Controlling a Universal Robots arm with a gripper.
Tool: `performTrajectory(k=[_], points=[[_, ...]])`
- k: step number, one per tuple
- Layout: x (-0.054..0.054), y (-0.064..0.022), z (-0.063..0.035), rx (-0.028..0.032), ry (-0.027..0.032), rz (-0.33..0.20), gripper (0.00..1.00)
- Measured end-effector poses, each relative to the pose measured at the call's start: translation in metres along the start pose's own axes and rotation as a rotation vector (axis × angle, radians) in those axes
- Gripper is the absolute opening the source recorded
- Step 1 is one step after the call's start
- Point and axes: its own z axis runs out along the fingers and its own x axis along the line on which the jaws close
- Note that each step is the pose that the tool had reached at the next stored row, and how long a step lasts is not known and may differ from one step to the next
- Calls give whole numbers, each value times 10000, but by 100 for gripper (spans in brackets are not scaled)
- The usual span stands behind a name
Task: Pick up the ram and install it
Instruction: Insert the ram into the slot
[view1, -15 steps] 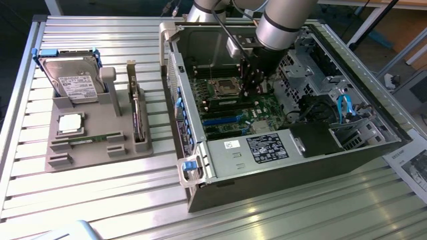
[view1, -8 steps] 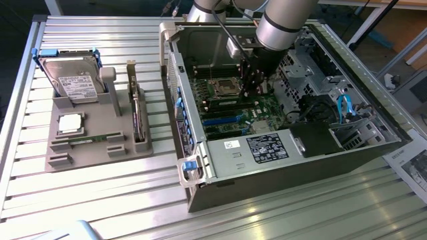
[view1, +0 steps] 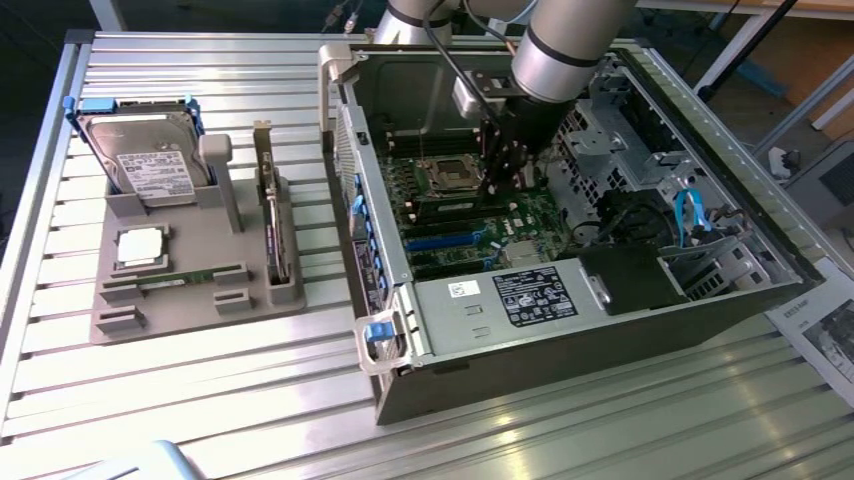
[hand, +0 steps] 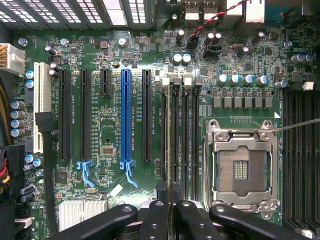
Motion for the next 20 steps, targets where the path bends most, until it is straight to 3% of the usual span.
performTrajectory(k=[20], points=[[6, 3, -30, 2, -3, 0, 12]])
